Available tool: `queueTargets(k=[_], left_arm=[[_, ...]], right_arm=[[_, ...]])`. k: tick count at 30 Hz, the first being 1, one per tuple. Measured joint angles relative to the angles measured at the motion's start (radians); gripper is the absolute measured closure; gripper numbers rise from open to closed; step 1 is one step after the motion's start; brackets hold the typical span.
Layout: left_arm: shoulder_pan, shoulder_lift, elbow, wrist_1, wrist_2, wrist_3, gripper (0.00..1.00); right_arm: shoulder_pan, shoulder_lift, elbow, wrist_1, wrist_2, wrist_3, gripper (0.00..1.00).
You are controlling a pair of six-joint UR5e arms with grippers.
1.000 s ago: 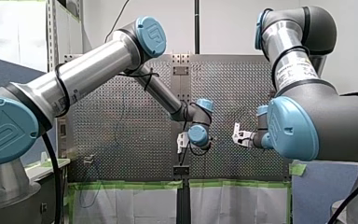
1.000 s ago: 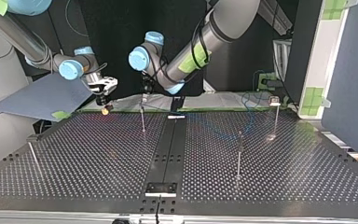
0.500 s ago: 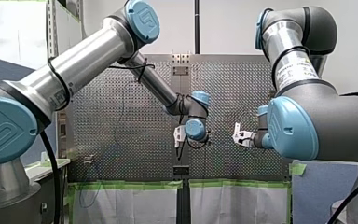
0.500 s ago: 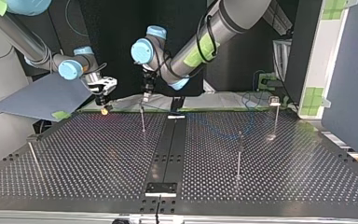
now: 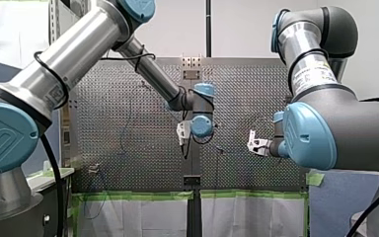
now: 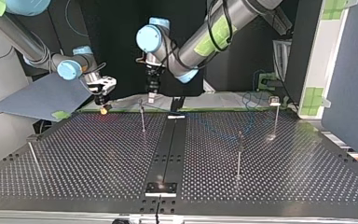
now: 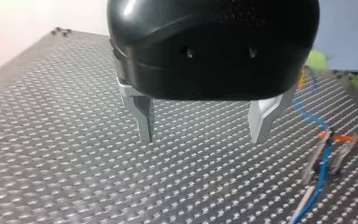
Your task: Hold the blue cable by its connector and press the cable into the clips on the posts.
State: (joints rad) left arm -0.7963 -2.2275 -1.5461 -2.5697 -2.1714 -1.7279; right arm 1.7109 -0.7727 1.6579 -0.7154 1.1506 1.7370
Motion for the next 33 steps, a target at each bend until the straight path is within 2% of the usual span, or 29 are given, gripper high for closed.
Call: queueTargets(k=[8,17,22,28,33], left_arm=[[-0.001,0.075,-0.075,0.075,-0.035,-0.009,0.01],[-0.004,0.16,-0.16,0.16,-0.054,-0.02,0.01],[-0.016,0.205,-0.205,0.182,-0.075,-0.022,0.01],[-0.036,0.26,-0.26,0.186,-0.106,-0.026,0.01],[-0.046,0.31,-0.31,0.222,-0.11,-0.057,0.01]], right_arm=[[-0.004,-0.001,0.0,0.007,0.001,-0.001,1.0],[-0.007,-0.003,0.0,0.011,0.003,-0.002,1.0],[-0.007,-0.005,0.0,0.017,0.006,-0.002,1.0],[-0.009,-0.016,0.0,0.04,0.04,-0.019,1.0],[-0.011,-0.034,0.001,0.067,0.081,-0.039,1.0]])
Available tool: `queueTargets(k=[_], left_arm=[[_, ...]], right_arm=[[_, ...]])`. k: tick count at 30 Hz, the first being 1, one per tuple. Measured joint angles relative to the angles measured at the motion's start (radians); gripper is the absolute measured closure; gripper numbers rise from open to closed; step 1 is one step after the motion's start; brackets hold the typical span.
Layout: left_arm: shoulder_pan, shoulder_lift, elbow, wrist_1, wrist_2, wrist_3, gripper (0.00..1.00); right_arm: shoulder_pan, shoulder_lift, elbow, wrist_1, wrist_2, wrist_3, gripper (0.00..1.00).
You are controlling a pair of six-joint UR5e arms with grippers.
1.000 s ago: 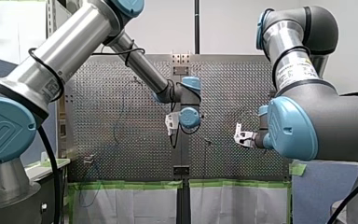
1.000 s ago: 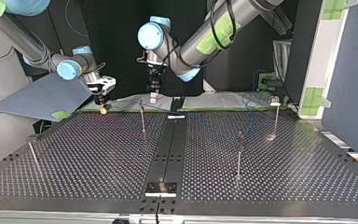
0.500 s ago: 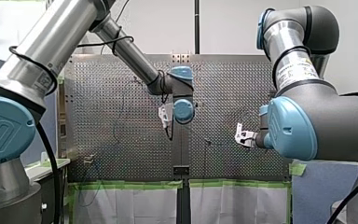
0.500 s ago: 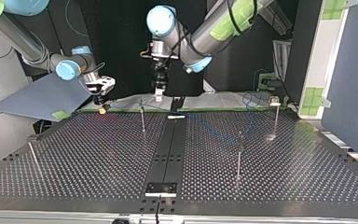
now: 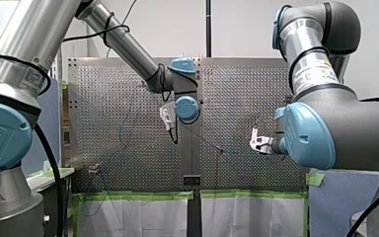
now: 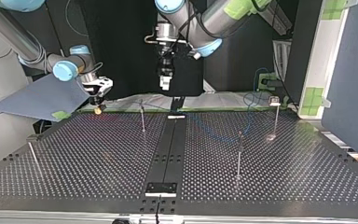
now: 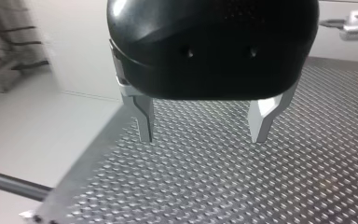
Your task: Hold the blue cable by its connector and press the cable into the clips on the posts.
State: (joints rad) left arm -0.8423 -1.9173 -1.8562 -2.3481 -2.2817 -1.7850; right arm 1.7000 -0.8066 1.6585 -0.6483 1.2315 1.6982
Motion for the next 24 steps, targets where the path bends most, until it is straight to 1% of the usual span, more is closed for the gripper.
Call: queueTargets(k=[4,8,11,16,18,20,24], left_arm=[[-0.009,0.038,-0.038,0.025,-0.001,-0.014,0.01],[-0.014,0.077,-0.076,0.03,-0.003,-0.02,0.01],[-0.029,0.102,-0.102,0.032,-0.016,-0.035,0.01],[-0.064,0.143,-0.143,0.044,-0.033,-0.065,0.01],[-0.075,0.156,-0.163,0.058,-0.035,-0.073,0.01],[-0.082,0.15,-0.184,0.076,-0.034,-0.083,0.01],[-0.091,0.122,-0.223,0.113,-0.027,-0.108,0.01]], right_arm=[[-0.001,-0.02,0.0,0.025,0.029,-0.023,1.0],[-0.003,-0.045,0.003,0.051,0.07,-0.056,1.0],[-0.005,-0.069,0.009,0.058,0.097,-0.067,1.0],[-0.007,-0.108,0.023,0.058,0.117,-0.077,1.0],[-0.007,-0.128,0.028,0.056,0.123,-0.084,1.0],[-0.006,-0.147,0.03,0.055,0.128,-0.094,1.0],[-0.002,-0.167,0.032,0.054,0.13,-0.118,1.0]])
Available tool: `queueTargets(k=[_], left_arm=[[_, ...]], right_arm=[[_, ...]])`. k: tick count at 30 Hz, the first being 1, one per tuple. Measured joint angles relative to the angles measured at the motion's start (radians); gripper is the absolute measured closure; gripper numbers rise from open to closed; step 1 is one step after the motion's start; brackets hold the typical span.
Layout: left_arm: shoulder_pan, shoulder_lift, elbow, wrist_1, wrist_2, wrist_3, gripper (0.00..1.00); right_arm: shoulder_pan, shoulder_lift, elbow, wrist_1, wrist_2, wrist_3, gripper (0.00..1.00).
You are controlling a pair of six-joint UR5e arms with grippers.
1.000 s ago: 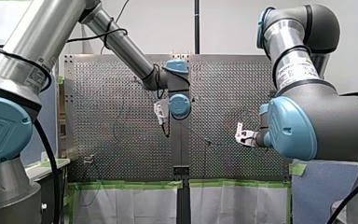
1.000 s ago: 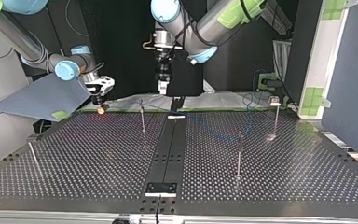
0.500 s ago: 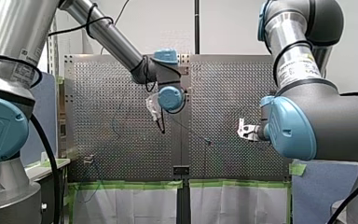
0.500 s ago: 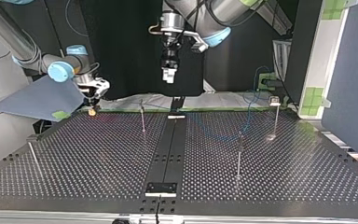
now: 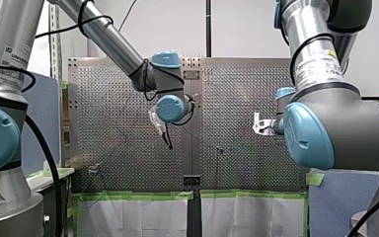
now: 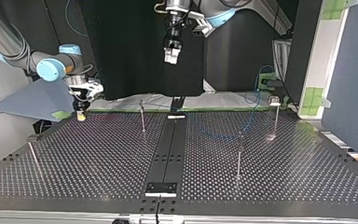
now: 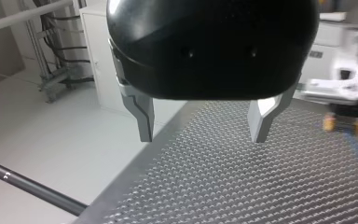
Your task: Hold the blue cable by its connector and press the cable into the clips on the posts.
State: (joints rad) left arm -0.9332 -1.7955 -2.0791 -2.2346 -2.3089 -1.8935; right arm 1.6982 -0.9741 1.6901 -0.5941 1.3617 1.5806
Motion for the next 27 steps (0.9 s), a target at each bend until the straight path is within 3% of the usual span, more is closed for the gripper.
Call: queueTargets(k=[4,11,27], left_arm=[[-0.009,-0.034,-0.036,0.036,0.006,-0.013,0.01],[-0.018,-0.086,-0.087,0.087,0.005,-0.019,0.01],[-0.018,-0.092,-0.094,0.094,0.004,-0.019,0.01]], right_arm=[[0.006,-0.007,0.001,0.0,0.0,-0.013,1.0],[0.011,-0.008,0.001,-0.002,0.001,-0.014,1.0],[0.011,-0.009,0.001,-0.003,0.001,-0.014,1.0]])
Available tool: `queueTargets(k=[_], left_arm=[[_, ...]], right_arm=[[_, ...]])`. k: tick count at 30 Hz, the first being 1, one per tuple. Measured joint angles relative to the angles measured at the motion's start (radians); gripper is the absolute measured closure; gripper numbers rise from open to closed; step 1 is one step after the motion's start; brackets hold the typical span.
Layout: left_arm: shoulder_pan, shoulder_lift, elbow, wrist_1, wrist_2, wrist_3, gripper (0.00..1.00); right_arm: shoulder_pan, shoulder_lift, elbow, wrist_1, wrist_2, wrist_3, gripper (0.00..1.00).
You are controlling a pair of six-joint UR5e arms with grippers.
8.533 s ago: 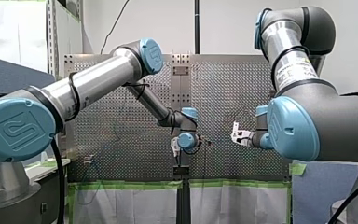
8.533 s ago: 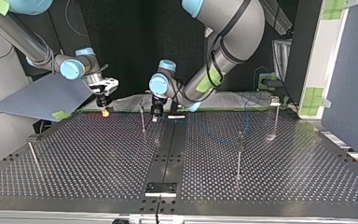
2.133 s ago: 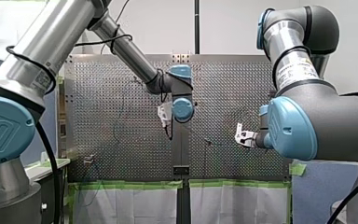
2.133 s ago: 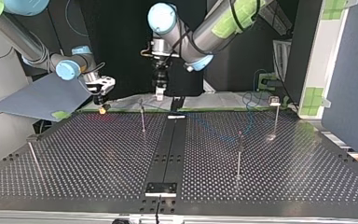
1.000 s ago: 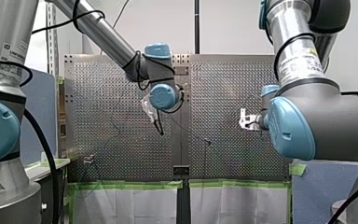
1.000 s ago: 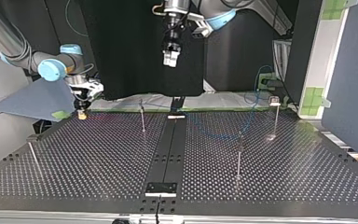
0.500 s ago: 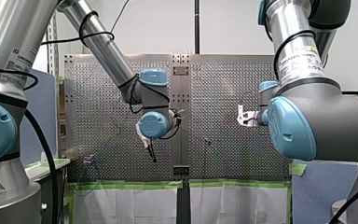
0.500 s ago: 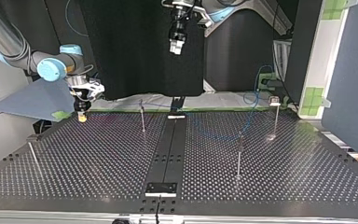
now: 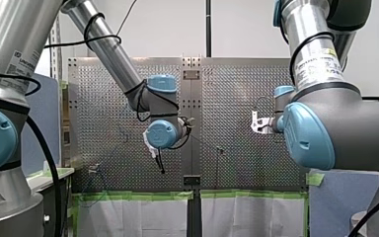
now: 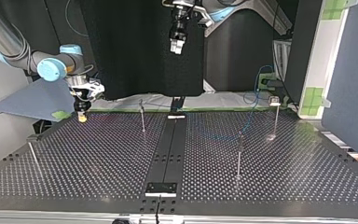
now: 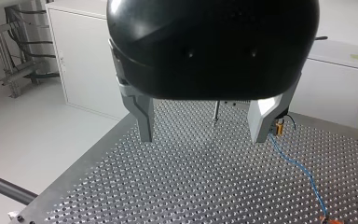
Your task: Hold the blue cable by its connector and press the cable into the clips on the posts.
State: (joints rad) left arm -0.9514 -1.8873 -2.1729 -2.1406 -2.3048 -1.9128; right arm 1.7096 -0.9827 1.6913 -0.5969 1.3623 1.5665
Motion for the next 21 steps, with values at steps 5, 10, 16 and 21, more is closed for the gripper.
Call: queueTargets(k=[5,10,16,21], left_arm=[[0.0,0.0,0.0,0.0,0.0,0.0,0.01],[0.0,0.0,0.0,0.0,0.0,0.0,0.01],[0.0,0.0,0.0,0.0,0.0,0.0,0.01],[0.0,0.0,0.0,0.0,0.0,0.0,0.01]], right_arm=[[0.0,0.0,0.0,0.0,0.0,0.0,1.0],[0.0,0.0,0.0,0.0,0.0,0.0,1.0],[0.0,0.0,0.0,0.0,0.0,0.0,1.0],[0.0,0.0,0.0,0.0,0.0,0.0,1.0]])
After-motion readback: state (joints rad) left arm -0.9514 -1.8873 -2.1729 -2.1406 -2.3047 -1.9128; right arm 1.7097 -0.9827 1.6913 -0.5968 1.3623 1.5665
